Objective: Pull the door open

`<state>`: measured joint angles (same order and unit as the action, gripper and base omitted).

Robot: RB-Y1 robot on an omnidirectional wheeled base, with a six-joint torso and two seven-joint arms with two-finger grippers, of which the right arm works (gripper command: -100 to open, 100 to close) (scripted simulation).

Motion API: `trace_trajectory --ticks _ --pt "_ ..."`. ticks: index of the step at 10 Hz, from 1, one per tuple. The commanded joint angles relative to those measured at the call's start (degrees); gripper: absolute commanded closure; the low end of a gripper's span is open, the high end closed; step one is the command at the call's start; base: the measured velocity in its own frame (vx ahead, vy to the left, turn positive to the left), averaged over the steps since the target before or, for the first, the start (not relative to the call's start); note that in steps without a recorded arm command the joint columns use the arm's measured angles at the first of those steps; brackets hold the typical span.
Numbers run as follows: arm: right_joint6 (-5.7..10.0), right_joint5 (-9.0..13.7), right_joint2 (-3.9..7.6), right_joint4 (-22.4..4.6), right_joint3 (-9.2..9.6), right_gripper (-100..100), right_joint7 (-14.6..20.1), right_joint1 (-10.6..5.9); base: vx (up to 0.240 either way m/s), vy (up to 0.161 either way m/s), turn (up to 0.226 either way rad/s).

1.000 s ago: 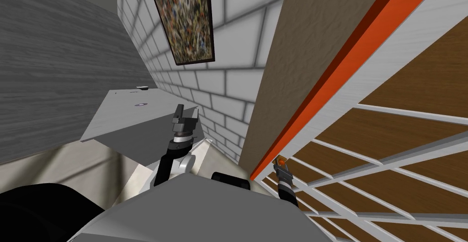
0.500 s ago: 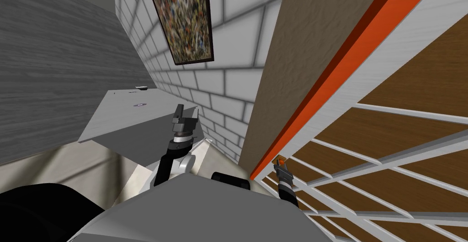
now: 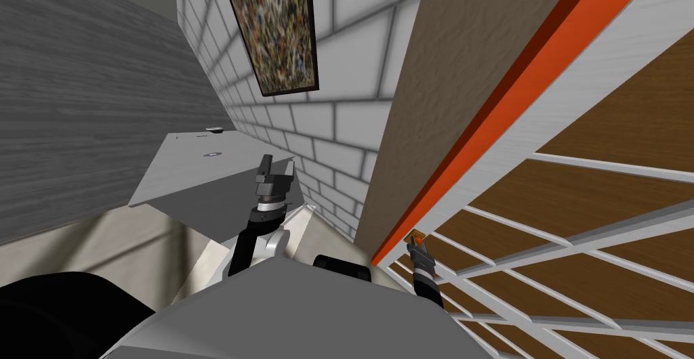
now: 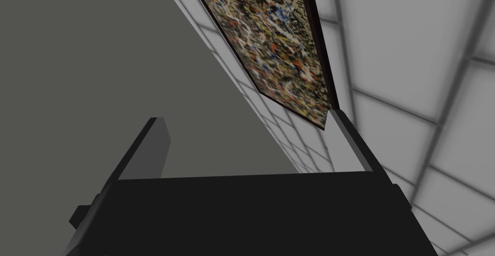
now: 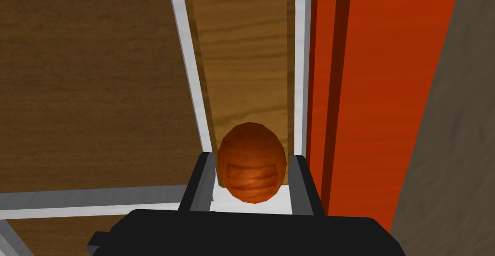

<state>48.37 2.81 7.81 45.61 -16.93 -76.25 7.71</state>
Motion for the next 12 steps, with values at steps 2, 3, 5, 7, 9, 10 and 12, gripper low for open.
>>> trace_trajectory --ticks 2,3,5,7,9,10,12 --pt "0.1 0.35 0.05 -0.65 0.05 100 3.73 -0.34 -0.028 -0.003 0.036" --pt "0.14 0.48 0.11 -0.81 0.04 100 5.06 -0.45 -0.023 -0.003 0.032" --pt "0.24 0.82 0.25 -1.24 0.02 100 8.3 -0.73 -0.032 0.001 0.037" --pt "0.29 1.01 0.32 -1.47 0.01 100 10.25 -0.88 -0.03 -0.005 0.034" --pt "0.4 1.39 0.48 -1.93 -0.02 100 13.72 -1.19 -0.027 -0.003 0.039" --pt "0.46 1.58 0.56 -2.16 -0.03 100 15.26 -1.35 -0.043 -0.005 0.049" --pt "0.52 1.81 0.65 -2.45 -0.04 100 17.84 -1.54 -0.027 0.001 0.026"
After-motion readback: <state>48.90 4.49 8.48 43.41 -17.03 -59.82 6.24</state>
